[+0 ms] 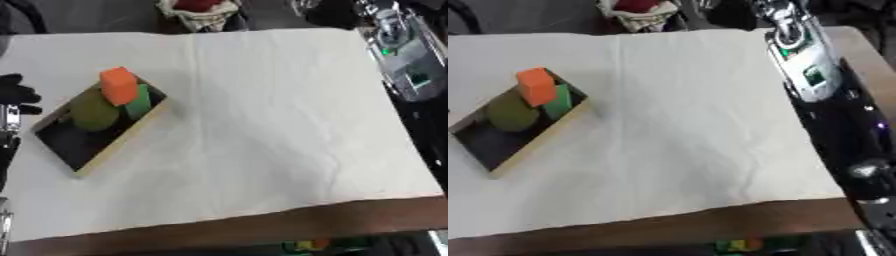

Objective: Pick up objects on the table and place them in the box.

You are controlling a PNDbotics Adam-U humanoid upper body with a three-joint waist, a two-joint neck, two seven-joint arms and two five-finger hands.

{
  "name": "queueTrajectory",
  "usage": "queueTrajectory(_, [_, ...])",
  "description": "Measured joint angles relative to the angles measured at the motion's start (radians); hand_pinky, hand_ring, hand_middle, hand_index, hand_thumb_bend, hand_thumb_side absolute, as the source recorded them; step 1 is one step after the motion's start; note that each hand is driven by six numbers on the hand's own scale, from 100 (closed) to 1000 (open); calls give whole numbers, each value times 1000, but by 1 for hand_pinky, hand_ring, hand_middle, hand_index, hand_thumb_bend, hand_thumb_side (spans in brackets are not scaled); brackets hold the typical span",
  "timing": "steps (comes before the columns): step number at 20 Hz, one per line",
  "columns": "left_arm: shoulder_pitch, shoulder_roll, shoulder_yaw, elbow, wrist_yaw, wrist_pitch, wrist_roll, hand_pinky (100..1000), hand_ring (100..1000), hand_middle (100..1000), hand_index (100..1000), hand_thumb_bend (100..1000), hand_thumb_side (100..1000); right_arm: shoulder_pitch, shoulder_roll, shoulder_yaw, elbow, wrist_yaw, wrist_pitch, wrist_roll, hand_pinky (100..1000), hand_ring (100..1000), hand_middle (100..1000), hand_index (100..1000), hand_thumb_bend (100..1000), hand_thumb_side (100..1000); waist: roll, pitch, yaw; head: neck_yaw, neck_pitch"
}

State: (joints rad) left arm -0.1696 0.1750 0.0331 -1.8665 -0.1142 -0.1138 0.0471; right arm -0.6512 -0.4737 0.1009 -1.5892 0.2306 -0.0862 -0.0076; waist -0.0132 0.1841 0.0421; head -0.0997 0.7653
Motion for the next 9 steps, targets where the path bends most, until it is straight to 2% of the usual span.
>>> queueTrajectory(9, [2, -1, 7, 5, -6, 3, 11, 589, 635, 575, 739, 100, 619, 221, 42, -101, -134, -116, -2, -130, 635, 644, 616, 819, 100, 408, 6, 17, -19, 60, 0])
